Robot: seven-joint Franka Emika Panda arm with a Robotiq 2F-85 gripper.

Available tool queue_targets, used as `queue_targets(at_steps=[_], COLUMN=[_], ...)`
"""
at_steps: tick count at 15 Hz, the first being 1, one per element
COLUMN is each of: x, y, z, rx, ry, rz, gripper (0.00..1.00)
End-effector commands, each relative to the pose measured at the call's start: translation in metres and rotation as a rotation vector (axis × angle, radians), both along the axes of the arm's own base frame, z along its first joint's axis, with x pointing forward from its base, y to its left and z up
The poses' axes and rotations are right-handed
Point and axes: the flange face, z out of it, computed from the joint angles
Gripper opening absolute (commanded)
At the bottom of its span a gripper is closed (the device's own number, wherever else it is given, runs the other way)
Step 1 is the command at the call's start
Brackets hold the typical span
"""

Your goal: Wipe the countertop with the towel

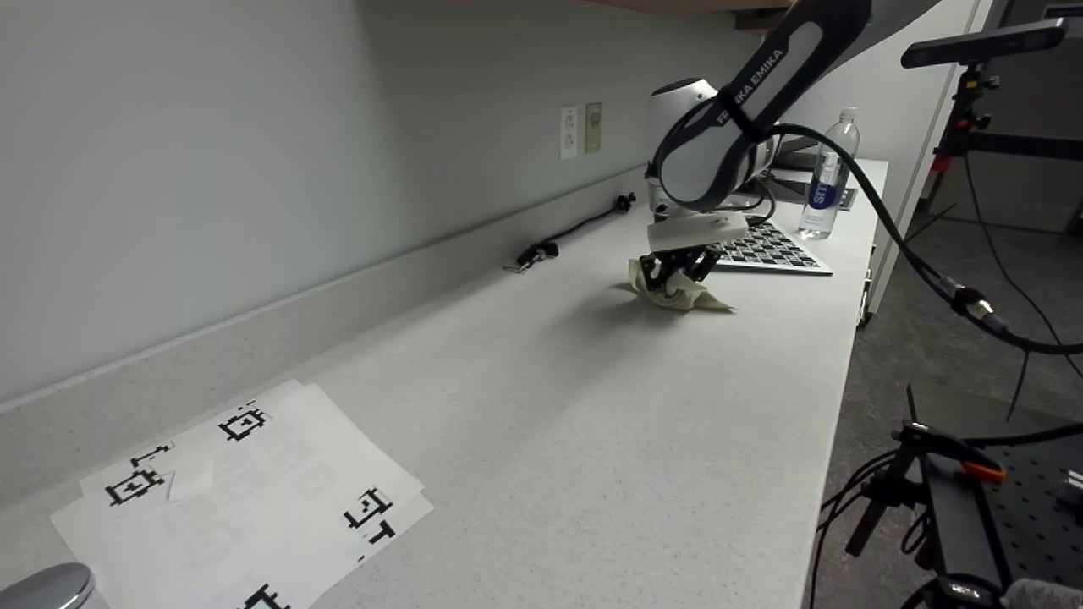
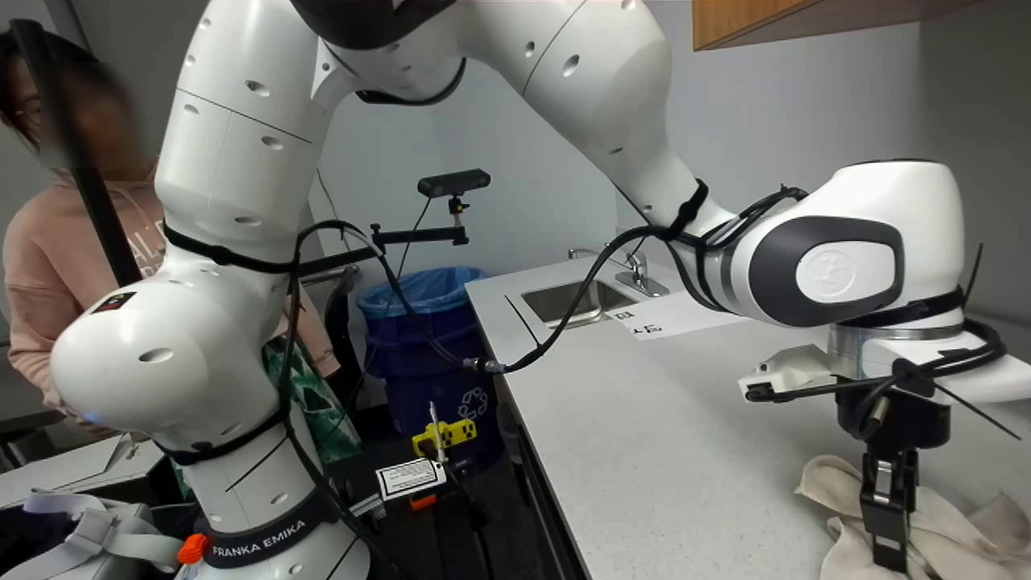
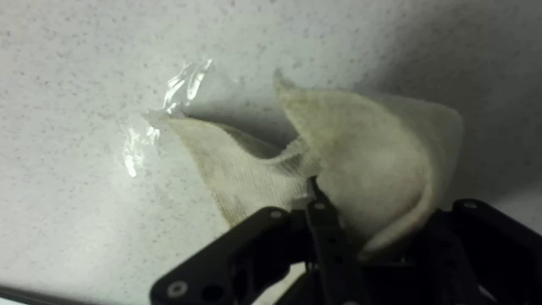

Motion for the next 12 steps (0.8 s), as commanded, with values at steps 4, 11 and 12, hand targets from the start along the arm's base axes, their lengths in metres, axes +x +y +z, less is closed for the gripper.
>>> queue_targets(at_steps=[4,11,12], x=[-0.041,-0.065,-0.065], y=[-0.064,-0.041,-0.033], z=[-0.008,0.001,0.003], rx=[-0.058,0.018,0.034], ry=[0.037,0.098,0.106], rz=[-0.174,-0.199,-0.18], gripper=[0.03,0.03,0.03])
